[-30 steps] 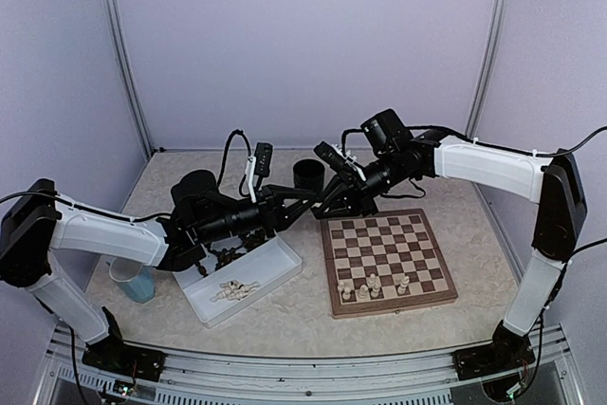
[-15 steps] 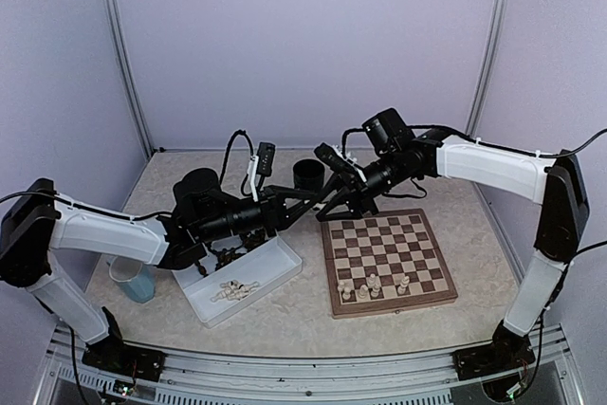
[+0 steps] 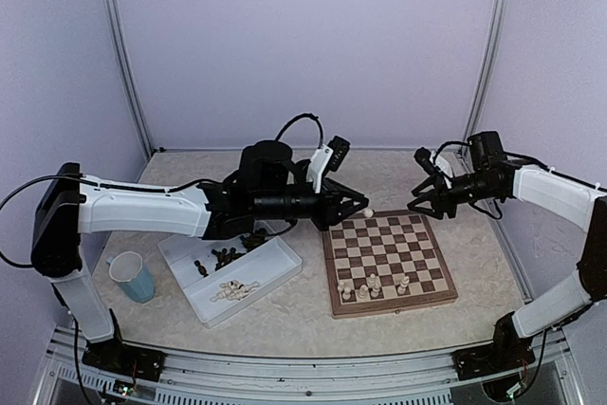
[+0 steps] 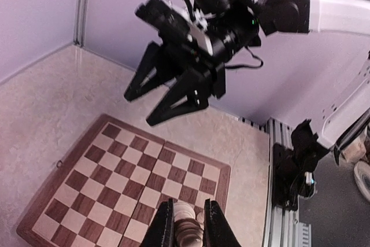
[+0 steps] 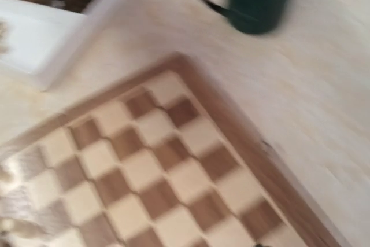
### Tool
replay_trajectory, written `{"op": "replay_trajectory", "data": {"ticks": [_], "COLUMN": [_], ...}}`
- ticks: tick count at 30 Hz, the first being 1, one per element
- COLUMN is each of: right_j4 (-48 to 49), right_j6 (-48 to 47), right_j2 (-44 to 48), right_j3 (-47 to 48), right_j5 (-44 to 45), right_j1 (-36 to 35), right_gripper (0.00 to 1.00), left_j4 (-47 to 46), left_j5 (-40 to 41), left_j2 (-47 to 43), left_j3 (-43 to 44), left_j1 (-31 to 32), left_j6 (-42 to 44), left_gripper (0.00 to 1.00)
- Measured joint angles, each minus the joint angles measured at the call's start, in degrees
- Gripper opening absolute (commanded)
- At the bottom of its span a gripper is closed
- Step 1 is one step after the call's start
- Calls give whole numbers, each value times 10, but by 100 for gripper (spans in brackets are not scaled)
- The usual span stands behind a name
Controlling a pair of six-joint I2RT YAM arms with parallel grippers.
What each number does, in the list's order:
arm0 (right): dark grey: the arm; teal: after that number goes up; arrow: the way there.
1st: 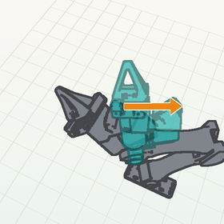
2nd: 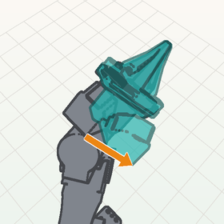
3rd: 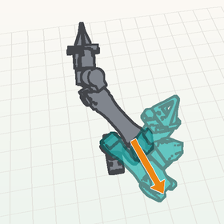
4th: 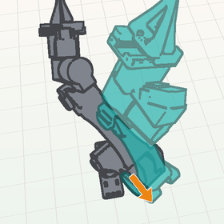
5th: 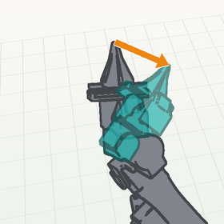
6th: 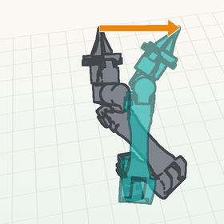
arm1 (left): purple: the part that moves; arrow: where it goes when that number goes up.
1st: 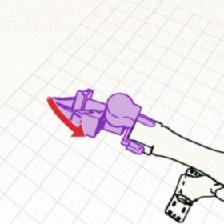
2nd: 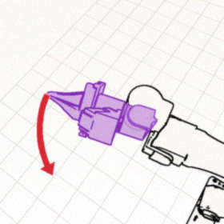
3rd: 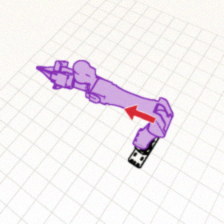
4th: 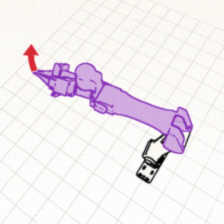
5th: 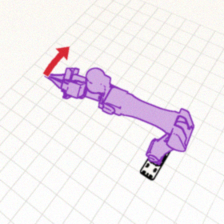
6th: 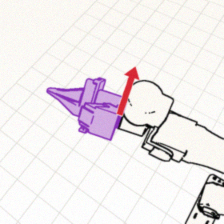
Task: Set up the chess pieces on the board
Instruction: Place the queen at d1.
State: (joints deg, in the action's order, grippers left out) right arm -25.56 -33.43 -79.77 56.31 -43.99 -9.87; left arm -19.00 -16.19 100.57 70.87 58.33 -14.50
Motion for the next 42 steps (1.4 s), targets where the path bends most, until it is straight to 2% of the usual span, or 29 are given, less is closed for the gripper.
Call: {"op": "replay_trajectory", "data": {"ticks": [3,8,16,27,42], "right_j4": [40,73,94,96,93], "right_j6": [19,35,38,38,33], "right_j2": [13,9,8,-4,-6], "right_j3": [-34,-39,-39,-39,-39], "right_j5": [18,55,76,87,84], "right_j1": [28,29,29,29,29], "right_gripper": [52,53,53,53,53], "left_j4": [86,201,310,385,410], "left_j5": [2,1,2,2,12], "left_j2": [46,113,207,265,291], "left_j3": [70,165,267,334,349], "left_j1": [19,45,77,94,97], "left_j6": [39,98,159,193,197], "left_gripper": [5,5,5,6,8]}}
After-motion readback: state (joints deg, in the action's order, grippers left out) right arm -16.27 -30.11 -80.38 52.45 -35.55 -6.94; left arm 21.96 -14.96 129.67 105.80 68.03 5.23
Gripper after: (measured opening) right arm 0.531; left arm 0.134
